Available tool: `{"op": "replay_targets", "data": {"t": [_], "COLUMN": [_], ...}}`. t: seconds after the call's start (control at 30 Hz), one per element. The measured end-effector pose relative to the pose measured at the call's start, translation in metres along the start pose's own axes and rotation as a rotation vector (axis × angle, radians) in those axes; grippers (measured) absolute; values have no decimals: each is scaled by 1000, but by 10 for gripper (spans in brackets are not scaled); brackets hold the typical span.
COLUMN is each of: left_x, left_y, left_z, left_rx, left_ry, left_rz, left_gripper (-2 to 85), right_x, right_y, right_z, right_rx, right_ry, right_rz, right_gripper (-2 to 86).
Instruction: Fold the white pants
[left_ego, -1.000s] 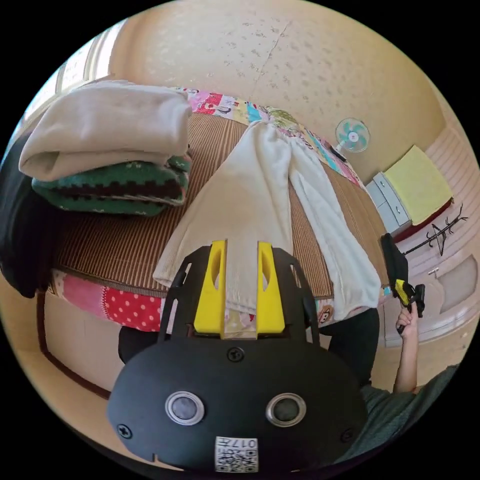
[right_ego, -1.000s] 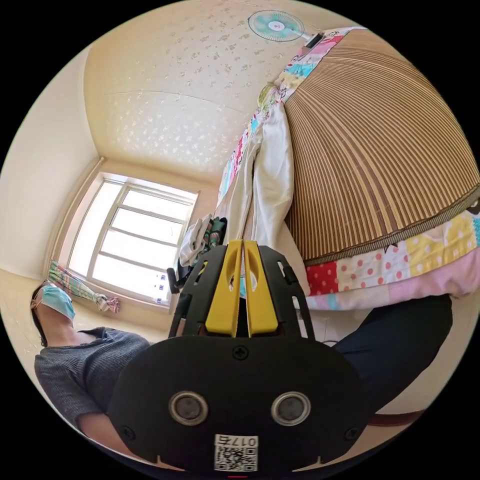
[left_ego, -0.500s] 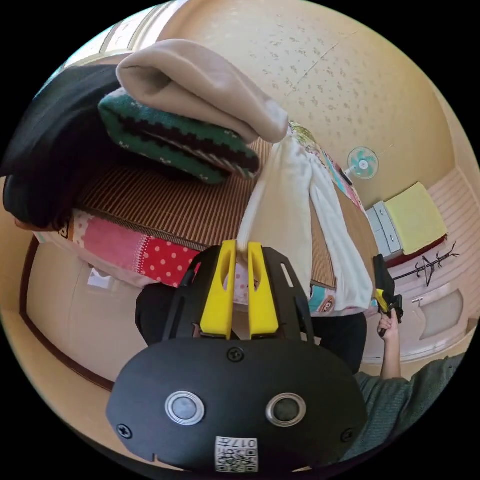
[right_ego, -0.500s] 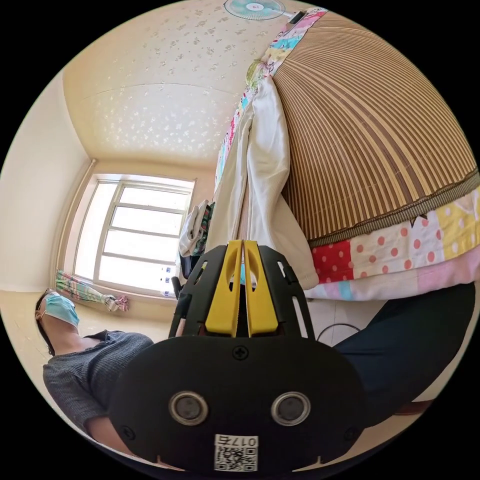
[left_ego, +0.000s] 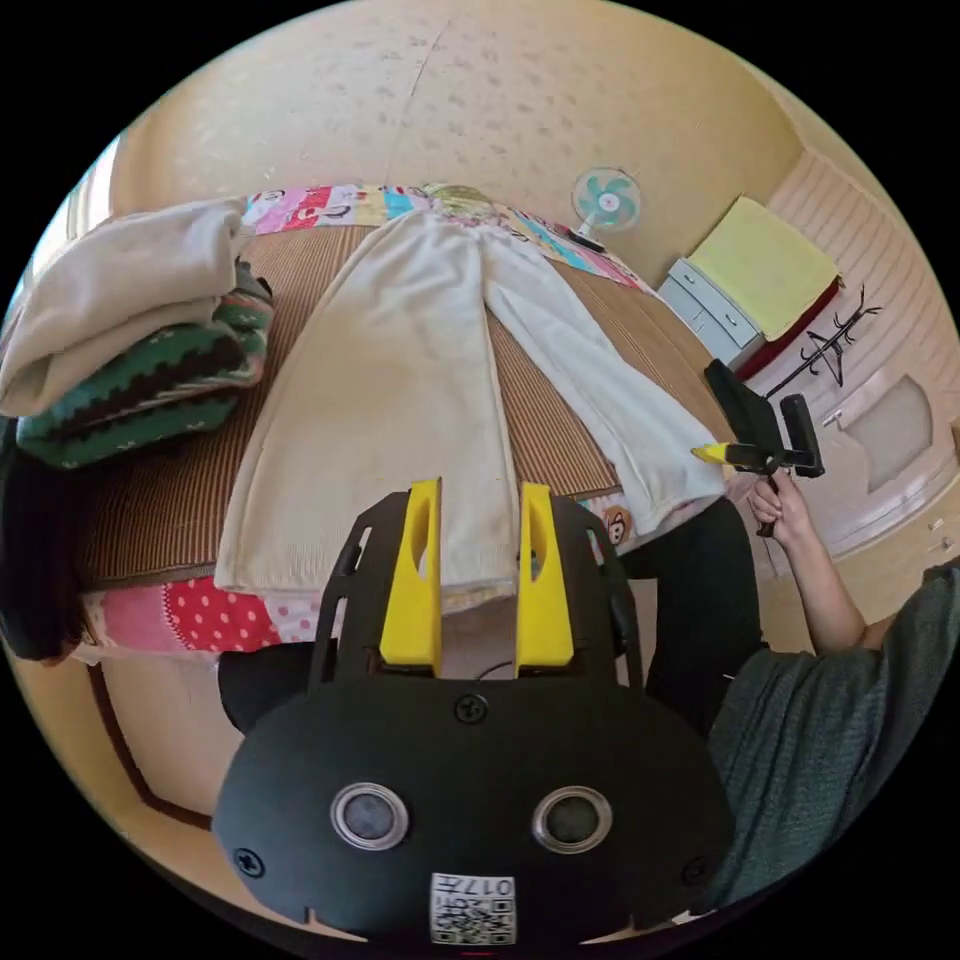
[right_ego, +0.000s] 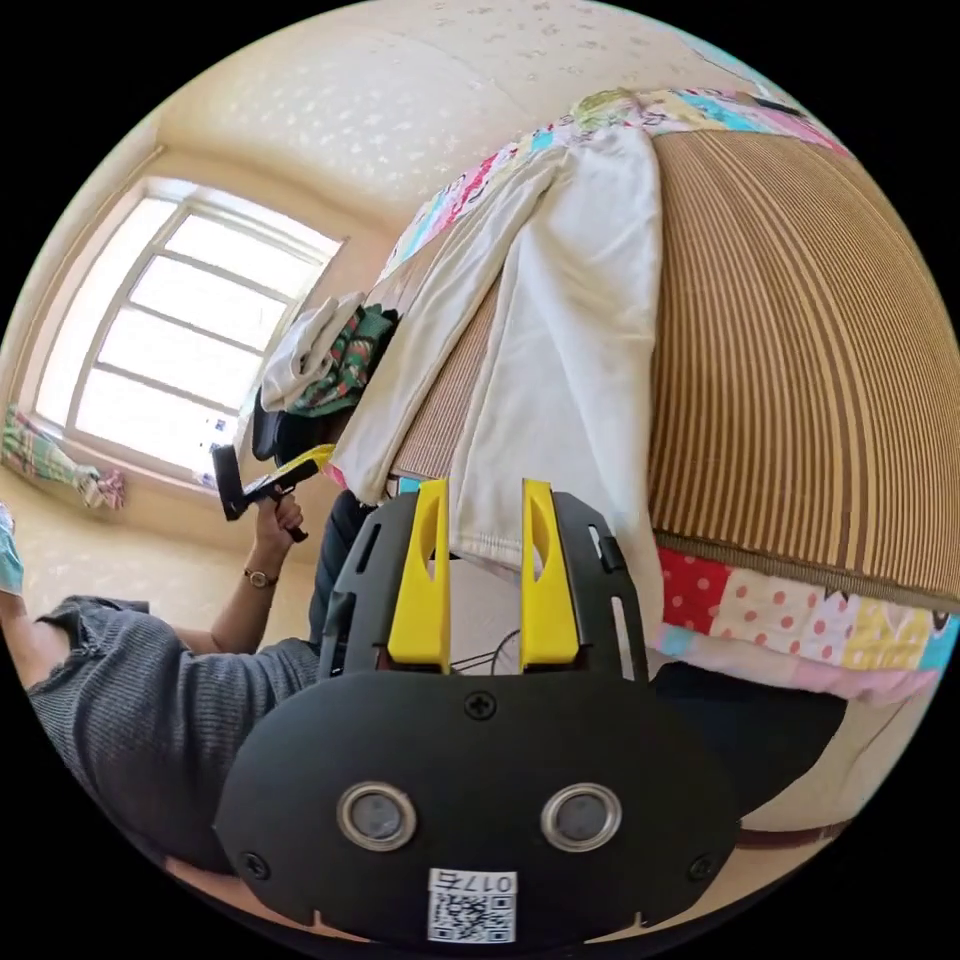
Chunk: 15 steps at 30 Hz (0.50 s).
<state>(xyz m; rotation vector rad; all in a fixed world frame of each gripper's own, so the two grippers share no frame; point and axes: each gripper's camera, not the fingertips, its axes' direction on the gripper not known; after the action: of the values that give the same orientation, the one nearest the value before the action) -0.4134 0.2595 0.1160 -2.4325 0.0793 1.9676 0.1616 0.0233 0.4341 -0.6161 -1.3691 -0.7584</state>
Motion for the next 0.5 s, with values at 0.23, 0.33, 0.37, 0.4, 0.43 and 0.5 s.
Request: {"op": "replay_targets", "data": {"t": [0.23,0.33,0.37,0.4,0.43,0.5], "left_x": [14,20,22,23,24,25], "left_y": [-17,-18,-17,-15,-14,-12], "left_z": [77,82,83,85,86,90], "left_rx": [-225,-220,-210,-198,-191,-171], "left_ry": [-140,-153,-150,-152,-154,-154], "left_rz": [-23,-37,-47,-47,-47,-64], "left_gripper": [112,99,98,96,96,94], "right_x": [-24,-56,-66,-85,-96,-98], "right_y": [-13,-10,-8,-4,-3,-5], "right_z": [110,84,77,67,68,94], "right_rx": [-135,-63,-25,32,44,-40], "right_ry": [221,174,156,116,96,116], "right_rz": [19,-18,-55,-131,-174,-219], "right_gripper": [58,32,29,25,22,20]}}
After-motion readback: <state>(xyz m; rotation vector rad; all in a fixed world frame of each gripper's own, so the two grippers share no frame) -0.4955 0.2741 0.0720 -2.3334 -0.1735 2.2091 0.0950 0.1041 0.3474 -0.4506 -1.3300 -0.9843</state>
